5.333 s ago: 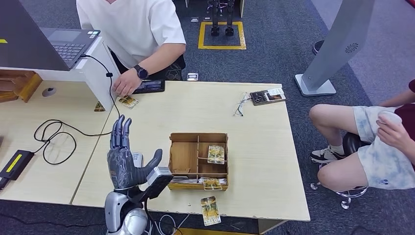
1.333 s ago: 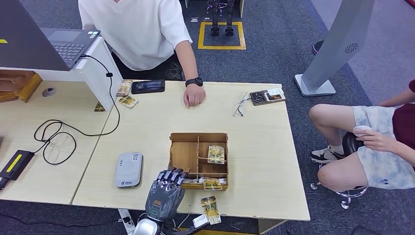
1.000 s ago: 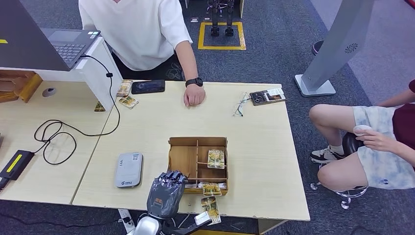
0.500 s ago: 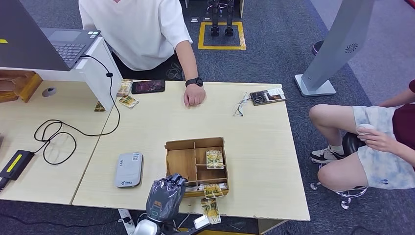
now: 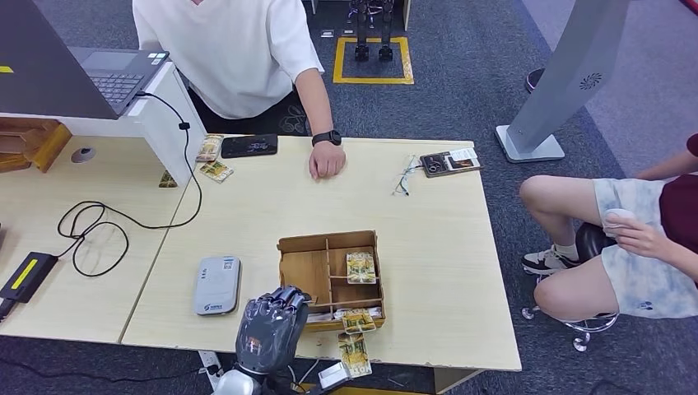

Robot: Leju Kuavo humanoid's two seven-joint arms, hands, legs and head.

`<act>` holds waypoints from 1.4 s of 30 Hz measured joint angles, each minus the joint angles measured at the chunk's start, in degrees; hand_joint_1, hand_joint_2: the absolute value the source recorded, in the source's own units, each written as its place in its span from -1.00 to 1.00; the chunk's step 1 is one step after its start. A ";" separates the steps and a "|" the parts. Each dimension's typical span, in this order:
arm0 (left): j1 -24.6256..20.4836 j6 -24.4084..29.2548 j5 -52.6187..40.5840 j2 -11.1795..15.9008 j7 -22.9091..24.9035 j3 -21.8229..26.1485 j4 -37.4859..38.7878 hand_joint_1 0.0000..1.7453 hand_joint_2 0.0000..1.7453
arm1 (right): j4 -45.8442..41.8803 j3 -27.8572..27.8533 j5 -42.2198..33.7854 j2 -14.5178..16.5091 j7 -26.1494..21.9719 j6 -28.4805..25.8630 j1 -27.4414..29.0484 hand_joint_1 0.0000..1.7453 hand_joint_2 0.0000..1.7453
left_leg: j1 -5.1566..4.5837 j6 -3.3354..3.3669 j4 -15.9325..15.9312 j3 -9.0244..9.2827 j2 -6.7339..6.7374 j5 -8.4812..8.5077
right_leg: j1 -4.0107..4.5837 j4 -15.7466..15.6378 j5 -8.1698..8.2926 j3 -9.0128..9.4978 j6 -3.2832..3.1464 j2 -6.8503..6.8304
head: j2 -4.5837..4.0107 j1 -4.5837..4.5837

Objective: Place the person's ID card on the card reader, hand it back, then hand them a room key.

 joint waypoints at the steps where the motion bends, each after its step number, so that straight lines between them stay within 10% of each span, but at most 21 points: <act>1: 0.14 0.00 0.07 0.00 -0.19 0.31 -0.34 1.00 1.00 | 0.00 0.00 0.00 0.00 0.01 -0.02 0.00 -1.00 1.00 | 0.00 0.00 0.00 0.00 0.00 0.00 | 0.00 0.00 0.00 0.00 0.00 0.00 | 0.00 0.00; 10: 1.66 0.00 3.58 -1.85 -9.19 4.85 -5.81 1.00 1.00 | 0.00 0.00 0.17 0.00 0.02 -0.02 -0.02 -1.00 1.00 | 0.00 0.00 0.00 -0.02 -0.01 0.00 | 0.00 0.00 0.00 0.00 0.00 0.00 | 0.00 0.01; 22: 2.26 -0.01 13.09 -11.73 -32.77 17.91 -11.77 1.00 1.00 | 0.02 0.00 1.13 0.03 0.20 -0.01 -0.18 -1.00 1.00 | -0.01 0.00 0.01 0.01 0.00 0.00 | -0.01 0.00 0.00 0.00 0.00 0.00 | 0.00 0.01; 42: -13.39 -0.04 11.98 -12.99 -20.32 20.49 -1.29 1.00 1.00 | 0.25 1.75 3.32 0.04 1.02 -0.03 -1.18 -1.00 1.00 | -0.02 0.02 0.03 0.00 0.00 0.03 | 0.00 0.00 0.06 -0.02 0.03 0.00 | 0.00 0.00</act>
